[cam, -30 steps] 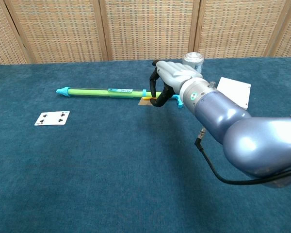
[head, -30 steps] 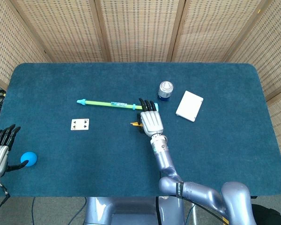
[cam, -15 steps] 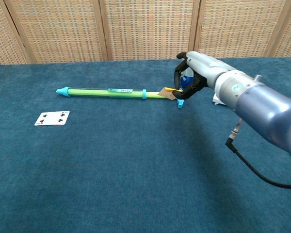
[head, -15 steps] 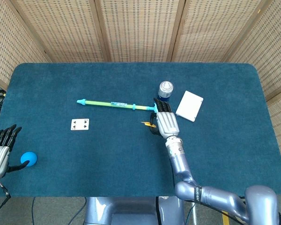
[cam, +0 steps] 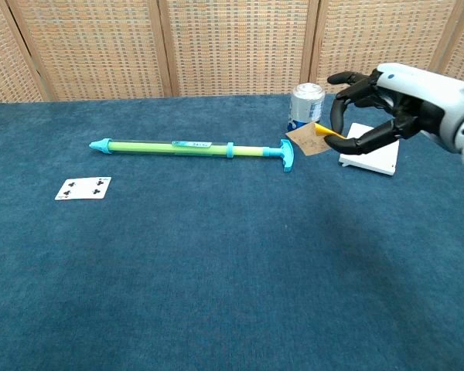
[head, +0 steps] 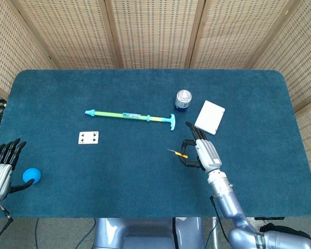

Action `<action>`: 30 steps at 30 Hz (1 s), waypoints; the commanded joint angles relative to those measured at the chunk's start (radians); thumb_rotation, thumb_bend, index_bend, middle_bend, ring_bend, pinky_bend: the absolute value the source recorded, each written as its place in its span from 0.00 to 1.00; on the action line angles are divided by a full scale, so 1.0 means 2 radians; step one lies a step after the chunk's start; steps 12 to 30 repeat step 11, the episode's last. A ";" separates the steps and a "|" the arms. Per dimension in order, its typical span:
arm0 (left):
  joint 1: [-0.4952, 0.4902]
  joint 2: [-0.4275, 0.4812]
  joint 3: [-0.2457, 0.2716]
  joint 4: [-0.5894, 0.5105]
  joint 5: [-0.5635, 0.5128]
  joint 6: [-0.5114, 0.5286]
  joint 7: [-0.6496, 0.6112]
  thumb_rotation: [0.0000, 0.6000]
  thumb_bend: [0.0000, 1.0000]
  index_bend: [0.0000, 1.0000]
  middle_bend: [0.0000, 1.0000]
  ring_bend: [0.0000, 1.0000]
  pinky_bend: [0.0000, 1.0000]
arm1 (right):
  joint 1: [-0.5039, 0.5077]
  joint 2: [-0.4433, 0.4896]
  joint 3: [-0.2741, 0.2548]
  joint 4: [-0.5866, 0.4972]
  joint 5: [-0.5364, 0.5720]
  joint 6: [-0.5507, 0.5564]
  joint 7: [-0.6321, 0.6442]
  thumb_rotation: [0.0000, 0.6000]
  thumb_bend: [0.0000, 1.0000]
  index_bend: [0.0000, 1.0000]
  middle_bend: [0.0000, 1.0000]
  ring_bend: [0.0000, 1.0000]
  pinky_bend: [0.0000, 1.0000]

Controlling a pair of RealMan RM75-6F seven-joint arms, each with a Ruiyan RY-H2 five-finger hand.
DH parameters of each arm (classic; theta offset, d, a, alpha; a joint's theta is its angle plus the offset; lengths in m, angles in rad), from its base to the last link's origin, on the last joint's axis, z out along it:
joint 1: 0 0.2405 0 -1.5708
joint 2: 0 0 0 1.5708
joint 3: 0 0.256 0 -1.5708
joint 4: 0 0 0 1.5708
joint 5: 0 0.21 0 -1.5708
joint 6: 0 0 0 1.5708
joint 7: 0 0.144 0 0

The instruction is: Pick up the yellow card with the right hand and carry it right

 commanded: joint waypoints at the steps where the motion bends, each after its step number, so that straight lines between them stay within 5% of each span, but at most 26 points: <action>1: 0.002 0.002 0.000 0.000 0.003 0.006 -0.005 1.00 0.17 0.00 0.00 0.00 0.00 | -0.033 0.031 -0.036 -0.054 -0.051 0.011 0.047 1.00 0.59 0.57 0.06 0.00 0.00; 9: 0.006 0.005 0.001 -0.001 0.009 0.014 -0.012 1.00 0.17 0.00 0.00 0.00 0.00 | -0.054 0.053 -0.071 -0.094 -0.118 0.030 0.071 1.00 0.59 0.57 0.06 0.00 0.00; 30: 0.006 0.005 0.001 -0.002 0.010 0.014 -0.011 1.00 0.17 0.00 0.00 0.00 0.00 | -0.054 0.055 -0.072 -0.096 -0.118 0.029 0.072 1.00 0.59 0.57 0.06 0.00 0.00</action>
